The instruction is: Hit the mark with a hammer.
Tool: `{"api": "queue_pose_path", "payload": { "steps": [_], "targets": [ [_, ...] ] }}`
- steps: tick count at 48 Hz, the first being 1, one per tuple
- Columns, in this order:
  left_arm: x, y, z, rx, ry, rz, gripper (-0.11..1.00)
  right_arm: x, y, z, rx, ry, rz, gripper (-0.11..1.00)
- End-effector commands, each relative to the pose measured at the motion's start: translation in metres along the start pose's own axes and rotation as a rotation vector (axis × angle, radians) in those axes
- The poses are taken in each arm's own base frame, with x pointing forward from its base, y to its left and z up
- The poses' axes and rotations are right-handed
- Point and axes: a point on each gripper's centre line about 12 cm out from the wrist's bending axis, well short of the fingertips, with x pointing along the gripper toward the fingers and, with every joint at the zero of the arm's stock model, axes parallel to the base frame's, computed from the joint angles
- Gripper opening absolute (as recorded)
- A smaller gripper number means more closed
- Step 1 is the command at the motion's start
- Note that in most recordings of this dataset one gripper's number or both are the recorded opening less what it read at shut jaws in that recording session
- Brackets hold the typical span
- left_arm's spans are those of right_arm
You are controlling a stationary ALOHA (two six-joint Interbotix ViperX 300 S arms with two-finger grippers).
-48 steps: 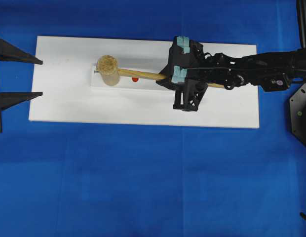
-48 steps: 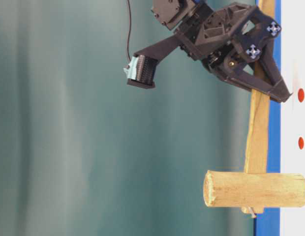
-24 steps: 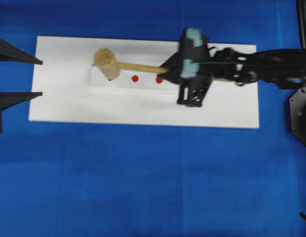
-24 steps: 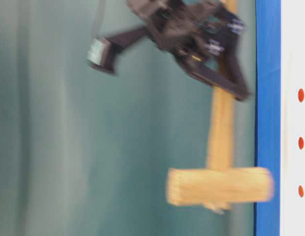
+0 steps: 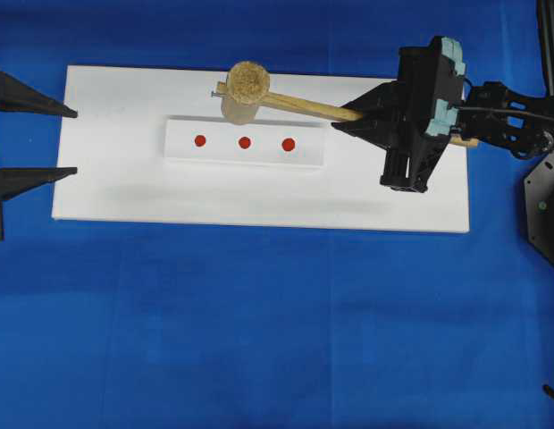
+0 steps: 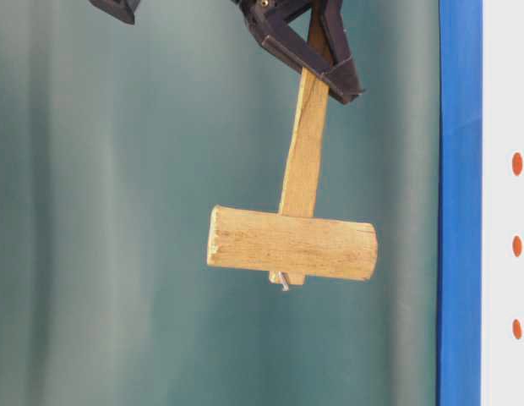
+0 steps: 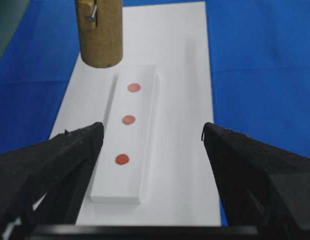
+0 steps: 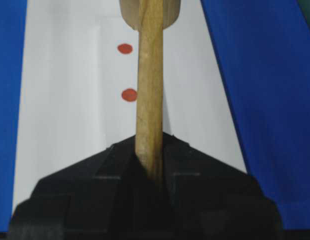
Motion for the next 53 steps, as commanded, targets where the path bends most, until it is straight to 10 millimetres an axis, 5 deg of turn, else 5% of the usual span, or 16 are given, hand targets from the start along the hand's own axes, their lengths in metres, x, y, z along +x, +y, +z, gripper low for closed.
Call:
{"api": "queue_pose_path", "payload": {
  "steps": [1,8,18,24,38,53],
  "targets": [
    [0.001,0.0,0.004,-0.001,-0.011,0.0,0.78,0.0,0.001,0.011,0.004,-0.039,-0.004,0.02],
    [0.001,0.0,0.005,-0.003,-0.014,0.0,0.78,0.014,0.0,-0.007,0.01,0.029,-0.011,0.02],
    [0.001,0.0,0.004,-0.003,-0.011,0.0,0.78,0.047,0.002,-0.057,0.058,0.231,-0.024,0.02],
    [0.001,0.0,0.004,-0.001,-0.009,0.0,0.78,0.05,0.002,-0.061,0.06,0.248,-0.025,0.02],
    [0.001,0.0,0.003,-0.001,-0.008,0.0,0.78,0.034,-0.001,-0.038,0.054,0.14,-0.036,0.02],
    [0.001,0.0,0.002,-0.001,-0.005,-0.001,0.78,-0.029,-0.005,-0.016,0.058,-0.025,-0.016,0.02]
  ]
}}
